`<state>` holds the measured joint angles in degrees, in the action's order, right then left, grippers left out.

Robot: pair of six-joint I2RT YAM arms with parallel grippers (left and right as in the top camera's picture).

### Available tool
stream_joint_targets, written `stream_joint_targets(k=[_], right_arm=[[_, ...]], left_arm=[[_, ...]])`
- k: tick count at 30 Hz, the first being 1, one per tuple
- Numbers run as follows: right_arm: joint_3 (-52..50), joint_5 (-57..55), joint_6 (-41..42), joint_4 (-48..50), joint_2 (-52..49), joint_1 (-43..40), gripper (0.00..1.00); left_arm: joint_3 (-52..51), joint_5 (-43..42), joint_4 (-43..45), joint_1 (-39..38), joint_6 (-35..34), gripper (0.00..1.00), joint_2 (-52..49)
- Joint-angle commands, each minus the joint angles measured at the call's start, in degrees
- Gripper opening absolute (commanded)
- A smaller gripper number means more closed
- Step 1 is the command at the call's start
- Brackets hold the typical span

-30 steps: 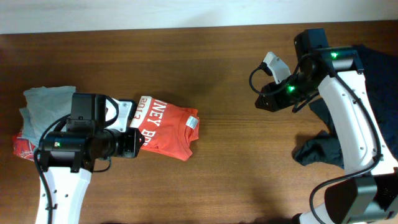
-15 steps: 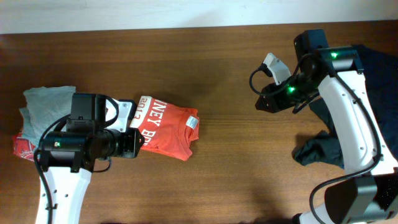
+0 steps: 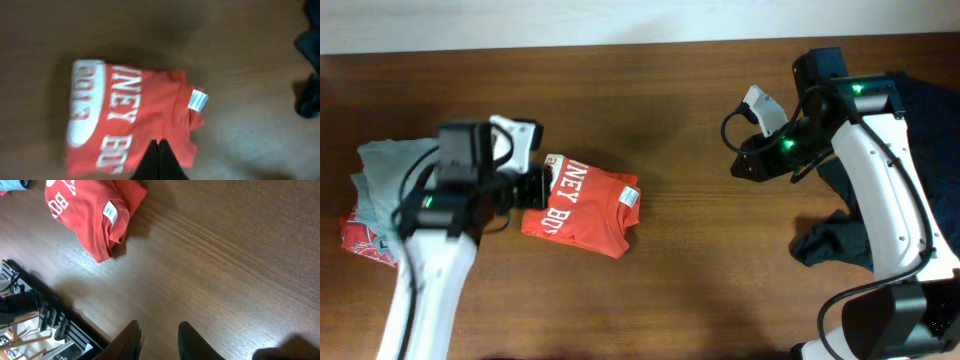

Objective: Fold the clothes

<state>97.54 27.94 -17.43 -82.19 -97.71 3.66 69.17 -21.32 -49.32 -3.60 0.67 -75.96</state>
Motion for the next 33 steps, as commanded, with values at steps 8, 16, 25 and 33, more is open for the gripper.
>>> stream_joint_targets(k=[8, 16, 25, 33], right_arm=[[0.09, -0.39, -0.61, 0.02, -0.15, -0.33, 0.31], [0.09, -0.63, -0.61, 0.09, -0.15, -0.33, 0.31], [0.09, -1.46, -0.59, 0.11, -0.15, -0.31, 0.31], [0.09, -1.66, -0.59, 0.09, -0.15, -0.33, 0.31]], left_arm=[[11.67, -12.35, -2.25, 7.15, 8.33, 0.45, -29.73], [11.89, -10.36, -1.22, 7.15, 11.43, 0.48, -37.62], [11.52, 2.51, -6.71, 7.15, 9.92, 0.48, -37.81], [11.45, 2.51, -7.67, 7.13, 9.03, 0.47, -37.81]])
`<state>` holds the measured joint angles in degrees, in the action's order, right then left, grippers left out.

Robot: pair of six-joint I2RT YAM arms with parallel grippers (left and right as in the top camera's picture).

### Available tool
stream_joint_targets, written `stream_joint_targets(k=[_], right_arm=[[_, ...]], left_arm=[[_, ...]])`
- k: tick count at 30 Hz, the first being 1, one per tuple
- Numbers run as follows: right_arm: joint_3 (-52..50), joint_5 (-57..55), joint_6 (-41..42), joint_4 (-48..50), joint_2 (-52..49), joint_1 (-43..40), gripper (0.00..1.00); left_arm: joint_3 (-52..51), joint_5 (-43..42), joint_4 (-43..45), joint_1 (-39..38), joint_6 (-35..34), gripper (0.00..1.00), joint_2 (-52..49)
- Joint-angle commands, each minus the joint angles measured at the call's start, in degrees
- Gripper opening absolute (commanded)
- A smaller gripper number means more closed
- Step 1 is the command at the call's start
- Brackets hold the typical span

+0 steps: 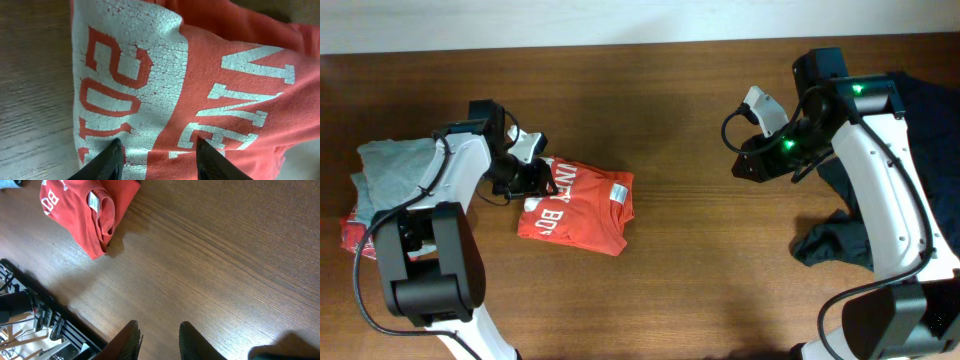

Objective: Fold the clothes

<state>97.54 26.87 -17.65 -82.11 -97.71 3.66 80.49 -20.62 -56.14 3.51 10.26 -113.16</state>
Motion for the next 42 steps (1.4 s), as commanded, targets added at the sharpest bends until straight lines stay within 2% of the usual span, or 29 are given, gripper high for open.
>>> stream_joint_targets(k=[1, 9, 14, 15, 18, 21, 23, 26, 32, 36, 42], right_arm=[[0.09, -0.61, -0.37, 0.00, -0.15, -0.33, 0.32], [0.09, -2.05, -0.35, 0.02, -0.15, -0.33, 0.32], [0.09, -2.12, -0.37, 0.00, -0.15, -0.33, 0.32], [0.07, -2.19, -0.37, 0.00, -0.15, -0.33, 0.32], [0.09, -3.21, -0.35, 0.00, -0.15, -0.33, 0.33], [0.09, -3.37, -0.35, 0.02, -0.15, -0.31, 0.36], [0.09, -3.37, -0.35, 0.07, -0.15, -0.31, 0.37], [0.09, -3.34, -0.33, 0.28, -0.15, -0.31, 0.38], [0.09, -3.32, -0.31, 0.20, -0.15, -0.31, 0.37], [0.09, -3.32, -0.31, 0.20, -0.15, -0.31, 0.37], [0.09, -3.32, -0.31, 0.20, -0.15, -0.31, 0.37]], left_arm=[[0.13, 1.81, -2.25, 0.02, -0.66, 0.47, -0.61], [0.13, 2.03, -14.29, 0.02, -3.82, 0.47, -0.61], [0.13, 2.01, -18.18, 0.02, -4.02, 0.46, -0.46], [0.13, 2.01, -18.82, -0.02, -4.02, 0.42, -0.24], [0.13, 2.03, -19.17, -0.24, -4.00, 0.40, 1.66], [0.13, 2.01, -15.50, -0.24, -4.00, 0.40, 7.13], [0.15, 2.03, -9.33, -0.24, -3.98, 0.43, 12.09], [0.15, 2.73, 2.01, -0.24, -3.96, 0.62, 16.48], [0.13, 3.54, 20.44, -0.50, -3.96, 0.63, 14.38], [0.13, 3.48, 24.33, -0.52, -3.98, 0.63, 8.87], [0.13, 2.62, 24.39, -0.52, -3.98, 0.63, 0.46]])
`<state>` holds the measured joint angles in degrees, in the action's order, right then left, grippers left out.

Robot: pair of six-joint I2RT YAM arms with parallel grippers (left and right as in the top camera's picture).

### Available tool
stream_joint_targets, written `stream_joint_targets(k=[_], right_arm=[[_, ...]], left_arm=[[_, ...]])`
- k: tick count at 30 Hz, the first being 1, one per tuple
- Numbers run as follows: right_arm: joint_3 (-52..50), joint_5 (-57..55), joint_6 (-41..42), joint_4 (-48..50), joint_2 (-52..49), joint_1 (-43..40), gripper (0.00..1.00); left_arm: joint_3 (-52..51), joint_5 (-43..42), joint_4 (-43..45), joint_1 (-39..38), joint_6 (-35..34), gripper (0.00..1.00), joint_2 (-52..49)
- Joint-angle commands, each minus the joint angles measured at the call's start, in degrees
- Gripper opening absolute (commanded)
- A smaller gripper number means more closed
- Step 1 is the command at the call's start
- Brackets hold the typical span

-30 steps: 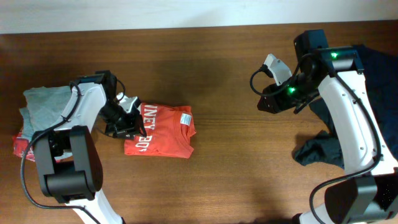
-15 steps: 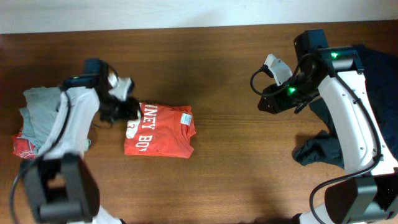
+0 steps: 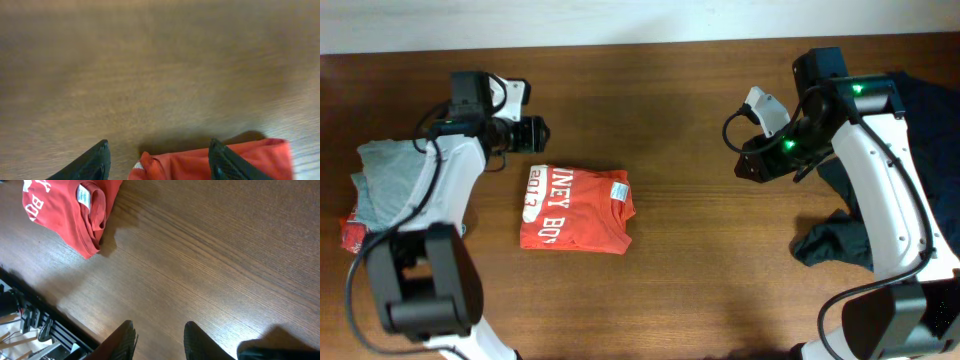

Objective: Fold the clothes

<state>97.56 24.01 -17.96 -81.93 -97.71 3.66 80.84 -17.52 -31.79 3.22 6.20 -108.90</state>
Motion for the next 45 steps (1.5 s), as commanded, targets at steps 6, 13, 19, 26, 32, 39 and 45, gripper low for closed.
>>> stream_joint_targets(k=[6, 13, 19, 26, 32, 39, 45], right_arm=[[0.07, -0.48, 0.00, 0.00, -0.15, -0.31, 0.38], [0.07, -0.48, 0.00, 0.02, -0.15, -0.31, 0.38], [0.04, -0.48, -0.02, 0.02, -0.15, -0.31, 0.38], [0.07, -0.50, -0.02, 0.02, -0.15, -0.31, 0.37], [0.04, -0.50, -0.02, 0.02, -0.15, -0.31, 0.38], [0.07, -0.50, -0.02, -0.02, -0.15, -0.31, 0.38], [0.04, -0.50, -0.04, 0.07, -0.15, -0.31, 0.38]], left_arm=[[-0.22, 0.15, -5.55, -0.22, 0.11, 0.63, -7.41], [-0.22, 8.70, -20.06, -0.17, 0.07, 0.54, -7.56], [-0.22, 8.83, -35.15, -0.17, -1.90, 0.44, -7.56], [-0.22, 11.39, -46.77, -0.22, -4.63, 0.29, -7.39], [-0.20, 12.87, -37.27, -0.22, -6.69, 0.39, -2.10], [0.55, 12.83, -26.03, -0.17, -6.64, 0.75, 0.13], [3.23, -1.49, -28.22, -0.24, 7.17, 0.67, 0.20]])
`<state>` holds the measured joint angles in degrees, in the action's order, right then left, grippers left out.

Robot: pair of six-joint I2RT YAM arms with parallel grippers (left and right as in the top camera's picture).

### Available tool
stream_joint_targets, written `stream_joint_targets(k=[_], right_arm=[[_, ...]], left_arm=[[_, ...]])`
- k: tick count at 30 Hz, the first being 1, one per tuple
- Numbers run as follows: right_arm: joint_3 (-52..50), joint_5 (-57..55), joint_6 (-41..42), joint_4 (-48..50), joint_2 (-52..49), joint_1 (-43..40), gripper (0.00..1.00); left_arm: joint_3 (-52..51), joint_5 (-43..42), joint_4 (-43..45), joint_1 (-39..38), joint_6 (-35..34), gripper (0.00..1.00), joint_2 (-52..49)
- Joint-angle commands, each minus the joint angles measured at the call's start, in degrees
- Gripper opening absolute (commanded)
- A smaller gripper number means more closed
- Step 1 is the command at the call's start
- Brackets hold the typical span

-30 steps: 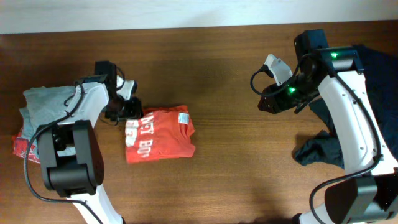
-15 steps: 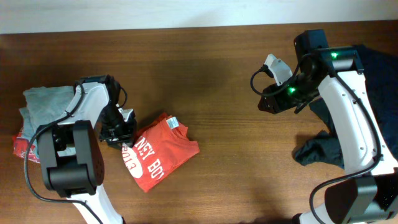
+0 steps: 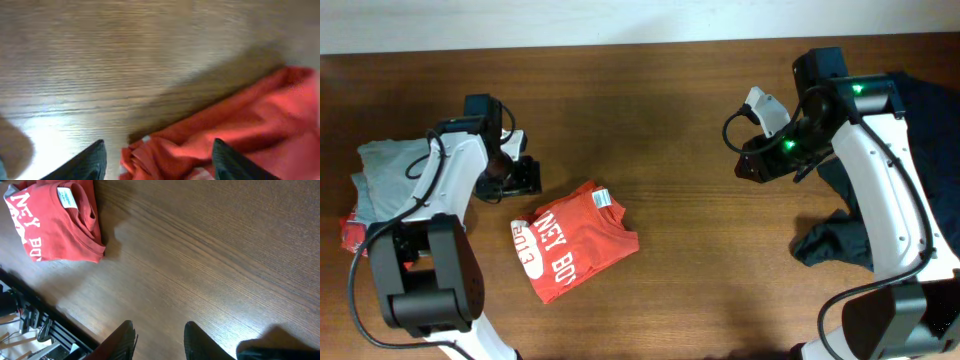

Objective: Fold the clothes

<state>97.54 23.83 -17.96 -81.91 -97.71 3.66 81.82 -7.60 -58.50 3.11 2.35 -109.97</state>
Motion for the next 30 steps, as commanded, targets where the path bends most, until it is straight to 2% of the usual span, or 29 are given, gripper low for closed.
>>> stream_joint_targets(k=[1, 2, 3, 5, 8, 14, 23, 28, 30], right_arm=[[0.07, -0.35, -0.04, 0.04, -0.15, -0.31, 0.38], [0.07, -0.35, -0.04, 0.04, -0.15, -0.31, 0.38], [0.07, -0.35, -0.02, 0.02, -0.15, -0.31, 0.38], [0.09, -0.35, -0.02, 0.02, -0.15, -0.31, 0.38], [0.07, -0.35, -0.04, 0.04, -0.15, -0.31, 0.38], [0.07, -0.33, -0.02, 0.02, -0.15, -0.31, 0.38], [0.07, -0.33, -0.02, -0.20, -0.15, -0.31, 0.38], [0.07, -0.35, -0.04, -0.17, -0.15, -0.31, 0.38], [0.07, -0.35, -0.04, -0.17, -0.15, -0.31, 0.38]], left_arm=[[2.47, -17.40, -3.21, -0.11, 17.44, 0.73, 1.27], [2.49, -21.09, -4.52, -0.11, 22.03, 0.81, 1.27], [2.47, -23.43, -5.90, -0.11, 26.01, 0.84, 1.27], [2.47, -24.37, -7.21, 0.04, 29.27, 0.93, 1.25], [2.47, -24.30, -7.48, 0.22, 31.56, 0.98, 1.22], [2.45, -23.45, -7.17, 0.33, 31.80, 0.99, -1.70], [2.45, -16.59, -6.38, 0.26, 29.99, 0.99, -10.40], [2.45, -17.16, -7.10, 0.22, 29.05, 0.98, -13.42], [2.45, -18.18, -8.09, -0.02, 28.52, 0.94, -14.53]])
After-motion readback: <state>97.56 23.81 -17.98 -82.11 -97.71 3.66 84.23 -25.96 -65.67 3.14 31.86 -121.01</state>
